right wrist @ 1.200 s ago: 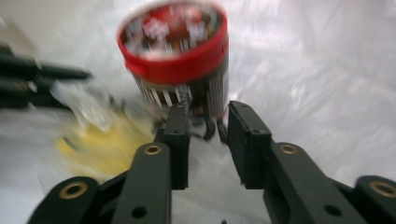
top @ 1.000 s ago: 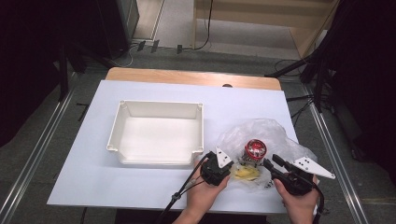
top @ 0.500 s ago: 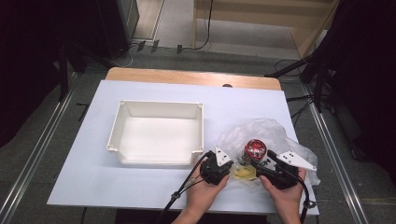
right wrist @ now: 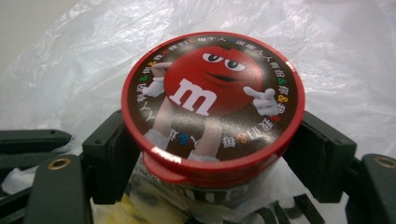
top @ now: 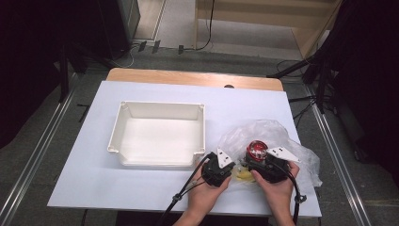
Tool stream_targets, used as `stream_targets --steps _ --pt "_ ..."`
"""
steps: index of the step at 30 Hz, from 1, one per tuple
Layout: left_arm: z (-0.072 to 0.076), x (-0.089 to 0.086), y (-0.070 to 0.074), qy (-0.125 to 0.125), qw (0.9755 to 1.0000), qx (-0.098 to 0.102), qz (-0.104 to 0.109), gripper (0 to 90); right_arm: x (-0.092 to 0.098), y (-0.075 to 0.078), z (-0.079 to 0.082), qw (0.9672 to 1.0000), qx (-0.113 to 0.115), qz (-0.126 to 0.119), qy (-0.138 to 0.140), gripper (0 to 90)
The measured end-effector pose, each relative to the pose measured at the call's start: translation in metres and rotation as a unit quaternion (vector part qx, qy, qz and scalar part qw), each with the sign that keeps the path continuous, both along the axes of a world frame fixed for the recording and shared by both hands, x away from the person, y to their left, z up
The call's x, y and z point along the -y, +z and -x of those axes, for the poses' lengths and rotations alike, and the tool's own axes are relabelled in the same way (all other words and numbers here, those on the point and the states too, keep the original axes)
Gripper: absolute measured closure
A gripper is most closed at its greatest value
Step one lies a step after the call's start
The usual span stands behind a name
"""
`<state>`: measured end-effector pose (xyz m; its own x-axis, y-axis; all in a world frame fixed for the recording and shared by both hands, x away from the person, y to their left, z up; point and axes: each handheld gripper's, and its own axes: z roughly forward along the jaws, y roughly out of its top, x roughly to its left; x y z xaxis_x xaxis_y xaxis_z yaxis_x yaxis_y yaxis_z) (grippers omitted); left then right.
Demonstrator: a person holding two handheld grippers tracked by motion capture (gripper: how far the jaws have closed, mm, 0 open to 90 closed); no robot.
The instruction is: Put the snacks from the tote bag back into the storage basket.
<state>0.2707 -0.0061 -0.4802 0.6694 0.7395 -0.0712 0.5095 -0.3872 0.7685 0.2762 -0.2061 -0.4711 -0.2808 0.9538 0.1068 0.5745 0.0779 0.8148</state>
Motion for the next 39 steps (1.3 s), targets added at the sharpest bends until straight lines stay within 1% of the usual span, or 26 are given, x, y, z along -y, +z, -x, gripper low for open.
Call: stream_targets --steps 2,3,9,13,15,17,18,21,22,24,26,29,30,32,34,37,39 --pt "0.0 0.0 0.0 -0.001 1.0 -0.001 -0.001 82.2 -0.001 -0.002 -0.002 1.0 -0.003 -0.007 -0.003 23.2" --pt "0.0 0.0 0.0 -0.001 1.0 -0.001 -0.001 82.3 0.0 -0.002 -0.003 1.0 -0.002 -0.004 -0.002 23.1" --pt "0.0 0.0 0.0 -0.002 1.0 -0.002 0.0 82.8 0.0 -0.004 -0.003 1.0 -0.005 -0.008 -0.002 23.7" --pt "0.001 -0.001 0.001 -0.002 1.0 0.003 0.004 82.7 0.0 -0.002 -0.002 1.0 0.002 0.006 0.003 25.6" --pt "0.001 -0.002 0.001 0.001 0.9999 0.005 0.013 83.1 0.001 0.0 -0.002 0.9999 0.002 0.008 0.007 25.8" --pt "0.0 -0.004 0.002 -0.001 0.9997 0.0 0.024 83.1 0.002 0.001 -0.002 0.9999 -0.001 0.007 0.009 25.9" --pt "0.0 -0.005 0.002 -0.004 0.9995 0.001 0.031 82.7 0.003 0.002 -0.002 0.9999 -0.002 0.007 0.012 25.9" --pt "0.003 -0.005 0.005 -0.013 0.9995 0.008 0.028 73.7 0.006 0.007 0.0 0.9999 0.008 0.007 0.011 25.9" --pt "0.004 -0.006 0.006 -0.013 0.9993 0.01 0.032 69.9 0.008 0.01 0.001 0.9999 0.012 0.004 0.011 25.9" --pt "0.006 -0.007 0.01 -0.017 0.999 0.012 0.039 67.3 0.011 0.014 0.003 0.9998 0.018 -0.001 0.012 25.9" --pt "0.009 -0.009 0.017 -0.019 0.9985 0.019 0.047 62.4 0.014 0.018 0.005 0.9997 0.022 -0.005 0.014 26.0" --pt "0.01 -0.014 0.025 -0.02 0.9978 0.026 0.057 59.5 0.016 0.021 0.007 0.9996 0.023 -0.007 0.016 25.9" --pt "0.01 -0.018 0.027 -0.021 0.9973 0.028 0.065 58.2 0.016 0.023 0.008 0.9996 0.023 -0.005 0.018 25.9" --pt "0.009 -0.024 0.031 -0.027 0.9966 0.031 0.072 54.1 0.017 0.027 0.01 0.9994 0.024 -0.009 0.025 25.9" --pt "0.009 -0.03 0.035 -0.031 0.9959 0.037 0.077 52.6 0.017 0.031 0.012 0.9992 0.028 -0.012 0.028 25.9" --pt "0.01 -0.036 0.04 -0.037 0.9948 0.041 0.086 51.9 0.017 0.034 0.014 0.999 0.033 -0.01 0.028 25.9" --pt "0.011 -0.039 0.044 -0.036 0.9946 0.045 0.086 51.7 0.017 0.035 0.015 0.999 0.034 -0.009 0.028 25.8"
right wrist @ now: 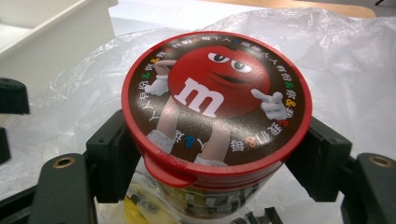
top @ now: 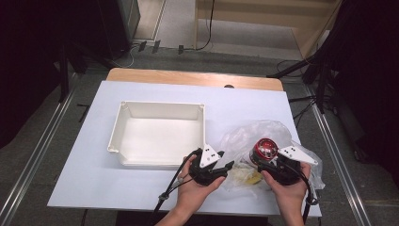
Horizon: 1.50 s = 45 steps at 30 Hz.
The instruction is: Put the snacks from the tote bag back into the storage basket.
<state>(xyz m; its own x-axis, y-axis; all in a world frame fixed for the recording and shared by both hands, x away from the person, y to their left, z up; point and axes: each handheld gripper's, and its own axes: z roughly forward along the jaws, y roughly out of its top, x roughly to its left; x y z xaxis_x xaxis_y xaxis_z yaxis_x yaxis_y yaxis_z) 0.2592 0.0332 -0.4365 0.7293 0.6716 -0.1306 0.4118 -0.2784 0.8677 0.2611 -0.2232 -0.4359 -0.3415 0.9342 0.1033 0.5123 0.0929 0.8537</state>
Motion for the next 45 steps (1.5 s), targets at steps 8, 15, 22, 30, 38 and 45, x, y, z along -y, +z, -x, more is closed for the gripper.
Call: stream_targets --steps 8,15,22,30,38,45 --pt "0.001 -0.017 0.009 -0.005 0.9998 0.015 0.008 47.5 0.003 0.005 0.003 0.9999 0.005 -0.01 -0.002 25.9" --pt "0.0 -0.035 0.011 0.001 0.9996 0.025 0.011 46.7 0.002 0.01 0.005 0.9998 0.012 -0.013 0.005 25.9" --pt "0.001 -0.058 0.014 0.025 0.9988 0.041 0.012 38.4 0.0 0.016 0.007 0.9997 0.017 -0.017 0.009 25.9" --pt "0.001 -0.089 0.016 0.061 0.9969 0.043 0.028 23.6 -0.006 0.018 0.005 0.9996 0.017 -0.017 0.017 25.9" --pt "0.004 -0.119 0.017 0.089 0.9946 0.046 0.029 17.8 -0.017 0.02 0.003 0.9991 0.015 -0.016 0.035 25.9" --pt "0.005 -0.145 0.01 0.115 0.9923 0.039 0.027 16.3 -0.027 0.022 -0.001 0.9987 0.017 -0.019 0.044 25.9"
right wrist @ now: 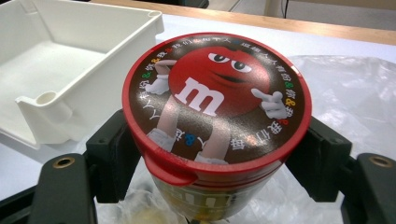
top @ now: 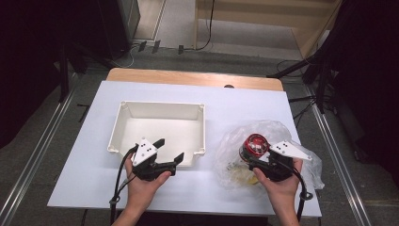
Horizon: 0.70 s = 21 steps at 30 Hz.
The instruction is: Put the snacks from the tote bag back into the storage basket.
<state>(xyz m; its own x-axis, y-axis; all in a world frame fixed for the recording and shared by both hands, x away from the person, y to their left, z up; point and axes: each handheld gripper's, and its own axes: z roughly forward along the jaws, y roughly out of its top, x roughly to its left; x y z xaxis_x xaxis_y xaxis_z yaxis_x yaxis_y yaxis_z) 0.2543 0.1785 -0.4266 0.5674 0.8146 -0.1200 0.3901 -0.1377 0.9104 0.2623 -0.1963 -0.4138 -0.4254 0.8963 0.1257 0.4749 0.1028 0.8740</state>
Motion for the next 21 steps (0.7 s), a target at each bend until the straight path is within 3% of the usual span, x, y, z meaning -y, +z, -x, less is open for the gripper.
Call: stream_targets --steps 6,12,21 --pt "0.002 -0.021 0.0 0.029 0.9996 0.0 0.004 16.2 -0.007 0.003 -0.003 0.9999 0.002 -0.007 0.008 25.9" --pt "0.006 -0.037 -0.001 0.041 0.9992 0.003 -0.001 16.2 -0.016 0.004 -0.008 0.9997 -0.006 -0.009 0.023 25.8" --pt "0.014 -0.062 -0.002 0.063 0.998 0.007 -0.004 15.2 -0.03 0.012 -0.013 0.9992 0.003 -0.013 0.037 25.8"
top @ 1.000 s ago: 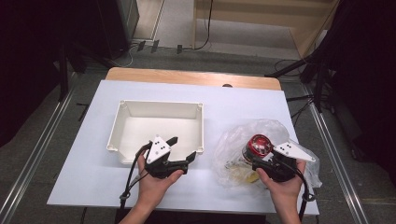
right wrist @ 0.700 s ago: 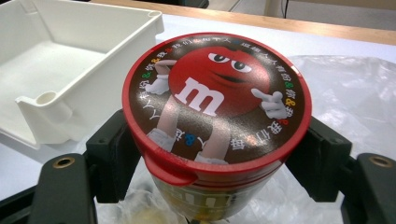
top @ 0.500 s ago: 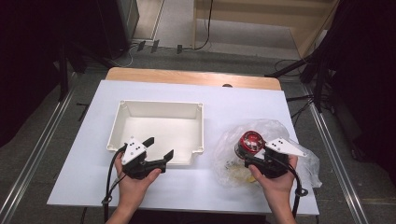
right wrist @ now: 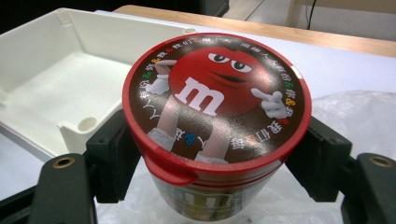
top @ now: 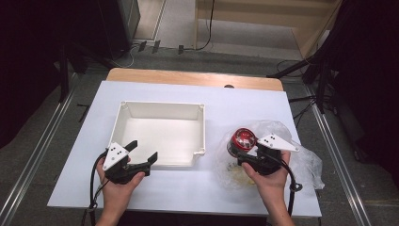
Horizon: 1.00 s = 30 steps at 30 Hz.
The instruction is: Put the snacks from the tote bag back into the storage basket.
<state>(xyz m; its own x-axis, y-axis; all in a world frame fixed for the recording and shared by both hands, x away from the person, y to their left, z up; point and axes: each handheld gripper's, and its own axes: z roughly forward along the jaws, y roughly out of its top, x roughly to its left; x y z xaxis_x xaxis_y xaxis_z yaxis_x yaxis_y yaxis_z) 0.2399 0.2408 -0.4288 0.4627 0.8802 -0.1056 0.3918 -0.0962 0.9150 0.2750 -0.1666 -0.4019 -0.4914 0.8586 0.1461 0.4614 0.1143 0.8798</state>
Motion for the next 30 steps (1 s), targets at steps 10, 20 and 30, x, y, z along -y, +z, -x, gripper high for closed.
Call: stream_targets --steps 10,20,30 --pt "0.011 -0.022 -0.002 0.005 1.0 0.003 -0.001 13.8 -0.021 0.002 -0.006 0.9998 0.003 -0.003 0.019 25.9" --pt "0.012 -0.034 -0.001 0.01 0.9999 0.006 0.004 7.2 -0.038 0.008 -0.014 0.9992 0.001 -0.006 0.039 25.8" --pt "0.012 -0.036 -0.001 0.008 0.9999 0.007 0.005 2.4 -0.059 0.012 -0.021 0.9985 0.003 -0.005 0.054 25.8"
